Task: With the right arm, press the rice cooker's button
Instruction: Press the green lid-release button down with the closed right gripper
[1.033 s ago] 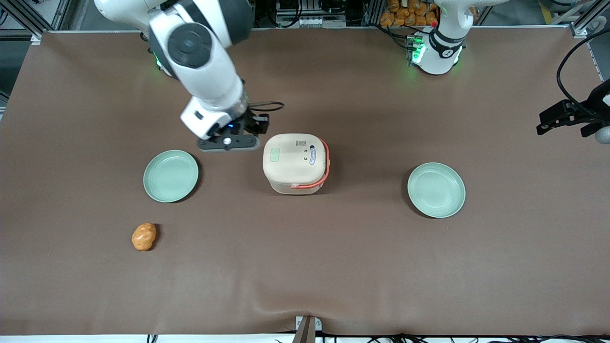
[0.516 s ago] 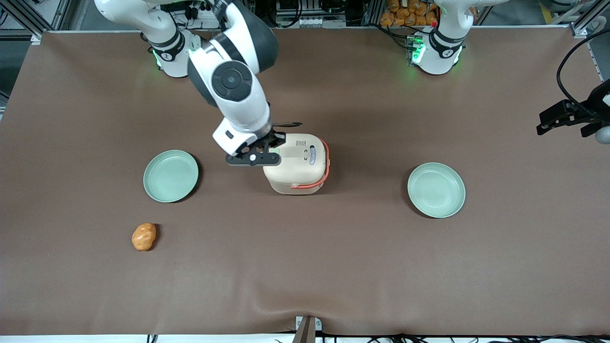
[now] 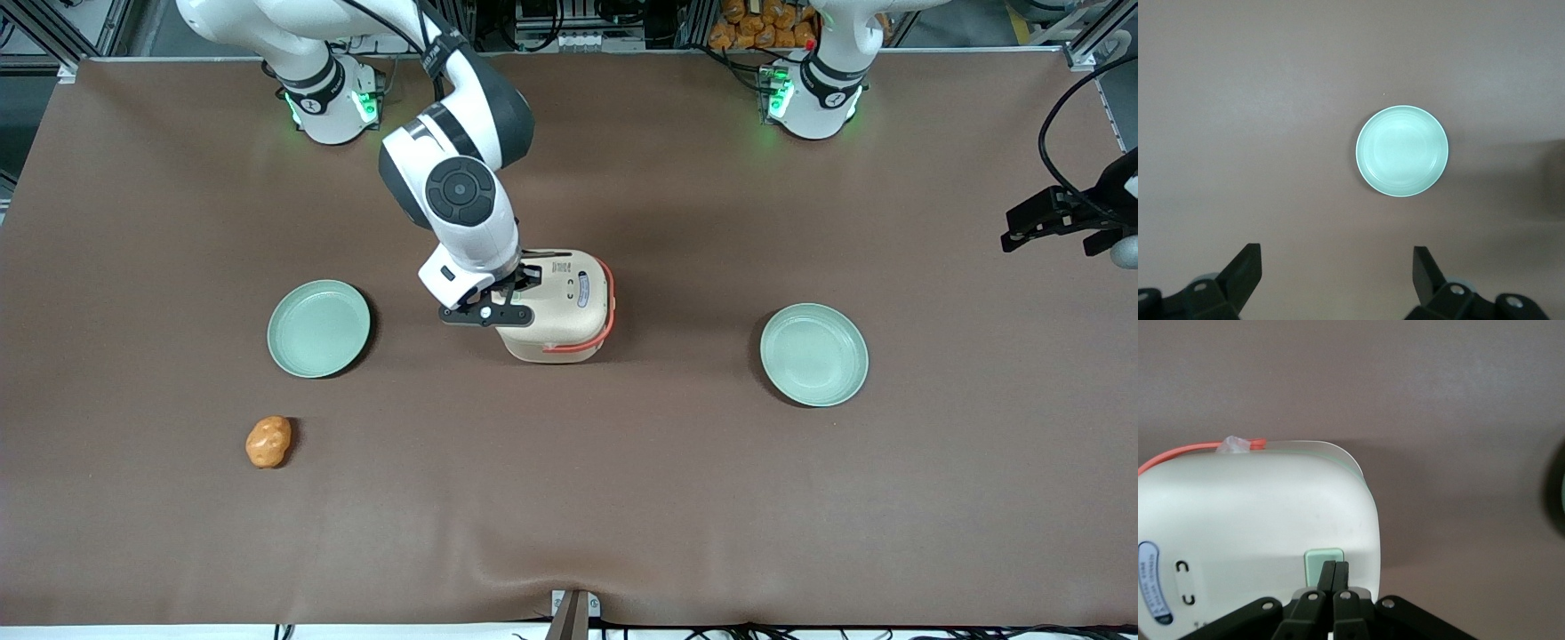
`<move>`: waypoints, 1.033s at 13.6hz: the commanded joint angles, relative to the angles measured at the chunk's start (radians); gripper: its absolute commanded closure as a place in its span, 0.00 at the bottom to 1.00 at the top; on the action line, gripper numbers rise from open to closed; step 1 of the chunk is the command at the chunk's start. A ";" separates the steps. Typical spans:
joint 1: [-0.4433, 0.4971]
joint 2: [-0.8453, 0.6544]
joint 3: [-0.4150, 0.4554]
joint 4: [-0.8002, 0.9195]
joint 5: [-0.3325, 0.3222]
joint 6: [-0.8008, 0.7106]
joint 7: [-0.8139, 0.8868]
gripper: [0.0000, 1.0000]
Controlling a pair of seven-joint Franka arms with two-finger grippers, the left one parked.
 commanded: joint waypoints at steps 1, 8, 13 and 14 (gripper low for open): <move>0.017 -0.012 -0.009 -0.023 -0.006 0.022 0.024 1.00; 0.035 0.016 -0.011 -0.030 -0.006 0.068 0.050 1.00; 0.034 0.024 -0.011 -0.036 -0.006 0.073 0.050 1.00; 0.027 0.019 -0.011 -0.030 -0.006 0.060 0.051 1.00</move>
